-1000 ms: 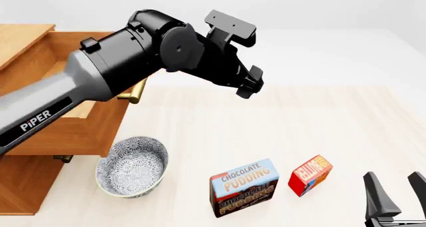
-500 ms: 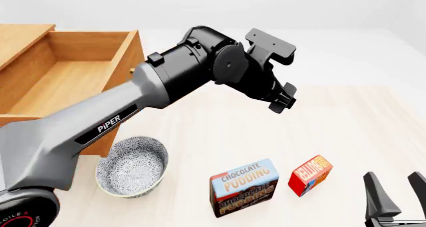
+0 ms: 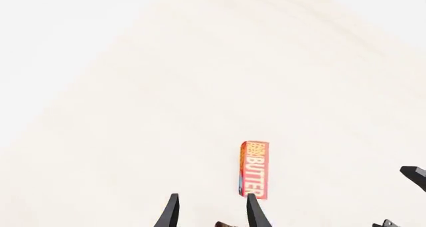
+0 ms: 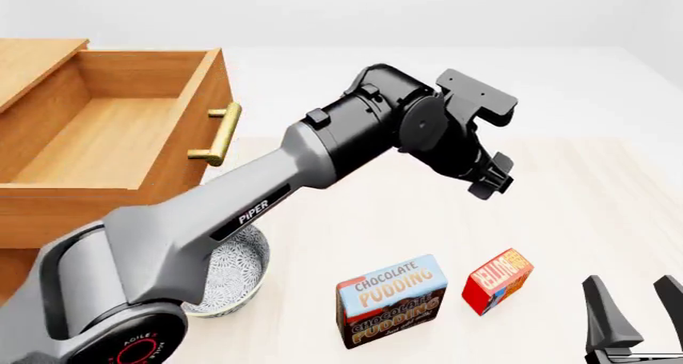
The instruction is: Put the butter at the back in the top drawer of the cabinet and close it.
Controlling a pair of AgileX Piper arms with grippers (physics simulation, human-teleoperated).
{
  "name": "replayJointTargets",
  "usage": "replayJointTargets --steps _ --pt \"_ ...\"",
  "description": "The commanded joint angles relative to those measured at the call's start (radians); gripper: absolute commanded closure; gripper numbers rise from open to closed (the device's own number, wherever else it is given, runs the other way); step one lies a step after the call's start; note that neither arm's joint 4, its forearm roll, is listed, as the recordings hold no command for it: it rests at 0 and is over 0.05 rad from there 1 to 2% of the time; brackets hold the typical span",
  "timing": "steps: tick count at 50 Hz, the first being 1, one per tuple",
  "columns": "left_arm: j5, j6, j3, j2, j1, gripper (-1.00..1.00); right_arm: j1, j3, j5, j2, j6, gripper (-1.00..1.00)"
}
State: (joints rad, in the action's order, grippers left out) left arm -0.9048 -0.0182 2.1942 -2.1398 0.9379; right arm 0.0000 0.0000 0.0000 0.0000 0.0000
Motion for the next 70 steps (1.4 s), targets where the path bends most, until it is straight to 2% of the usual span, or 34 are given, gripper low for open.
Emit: replayJointTargets --steps 1,23,28,32,50,70 --pt "-0.029 -0.011 0.091 -0.07 0.018 -1.0 0.0 0.0 0.0 0.0 0.0 -1.0" --pt "-0.028 -0.035 0.123 -0.125 0.031 -1.0 0.0 0.0 0.0 0.0 0.0 -1.0" --pt "-0.024 -0.061 0.128 -0.128 0.04 -1.0 0.0 0.0 0.0 0.0 0.0 -1.0" --pt "0.001 -0.062 0.097 -0.13 0.033 -1.0 0.0 0.0 0.0 0.0 0.0 -1.0" --pt "-0.019 -0.077 0.167 -0.211 0.045 -1.0 0.0 0.0 0.0 0.0 0.0 -1.0" --pt "-0.027 -0.096 0.202 -0.262 0.053 -1.0 0.0 0.0 0.0 0.0 0.0 -1.0"
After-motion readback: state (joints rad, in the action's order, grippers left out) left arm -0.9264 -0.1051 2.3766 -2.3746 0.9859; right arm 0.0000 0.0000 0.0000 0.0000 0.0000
